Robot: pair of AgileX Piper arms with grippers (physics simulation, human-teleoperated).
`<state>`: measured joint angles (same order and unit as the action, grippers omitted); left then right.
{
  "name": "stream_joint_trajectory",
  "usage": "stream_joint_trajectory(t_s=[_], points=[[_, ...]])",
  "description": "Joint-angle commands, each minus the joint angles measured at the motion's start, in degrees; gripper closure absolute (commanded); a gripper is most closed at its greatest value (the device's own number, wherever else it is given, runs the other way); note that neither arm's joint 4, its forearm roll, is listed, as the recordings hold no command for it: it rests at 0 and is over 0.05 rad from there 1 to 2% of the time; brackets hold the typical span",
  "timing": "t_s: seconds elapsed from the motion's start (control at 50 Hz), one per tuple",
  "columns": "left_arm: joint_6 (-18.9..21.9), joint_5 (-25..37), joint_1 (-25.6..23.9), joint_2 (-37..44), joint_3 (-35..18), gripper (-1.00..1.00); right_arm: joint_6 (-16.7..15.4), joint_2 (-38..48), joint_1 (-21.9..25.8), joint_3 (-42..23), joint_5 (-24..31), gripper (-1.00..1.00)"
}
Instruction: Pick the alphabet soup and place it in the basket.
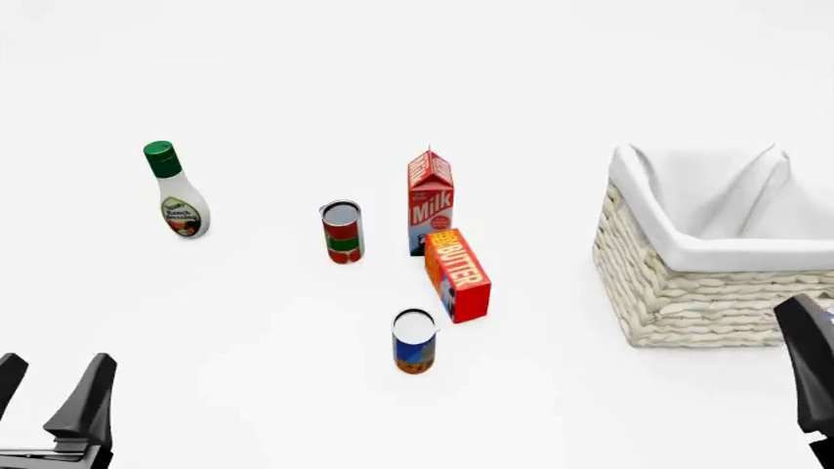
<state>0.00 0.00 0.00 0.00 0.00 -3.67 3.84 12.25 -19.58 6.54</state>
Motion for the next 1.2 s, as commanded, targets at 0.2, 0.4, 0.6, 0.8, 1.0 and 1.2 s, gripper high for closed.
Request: stream_joint_trajectory(t_s=[0.2,0.4,0.6,0.8,1.0,1.2], points=[[0.0,0.0,0.0,0.0,0.0,-1.0,-2.5,7.3,9.0,-4.2,-4.6,-1.0],[0.0,0.0,0.0,0.0,0.0,-1.0,-3.2,12.4,13.3,-5.0,-9.0,-1.0],[0.0,0.0,0.0,0.0,0.0,-1.0,-3.8,18.3,17.7,-5.5,-14.0,-1.0],[0.0,0.0,0.0,0.0,0.0,-1.0,-3.8,22.9,20.5,-5.1,-18.0,-1.0],[0.0,0.0,0.0,0.0,0.0,-1.0,-4.2,28.0,23.1,-5.9,-21.7,-1.0],[0.0,0.0,0.0,0.0,0.0,-1.0,-3.9,46.2,28.9,-7.6,-33.6,-1.0]])
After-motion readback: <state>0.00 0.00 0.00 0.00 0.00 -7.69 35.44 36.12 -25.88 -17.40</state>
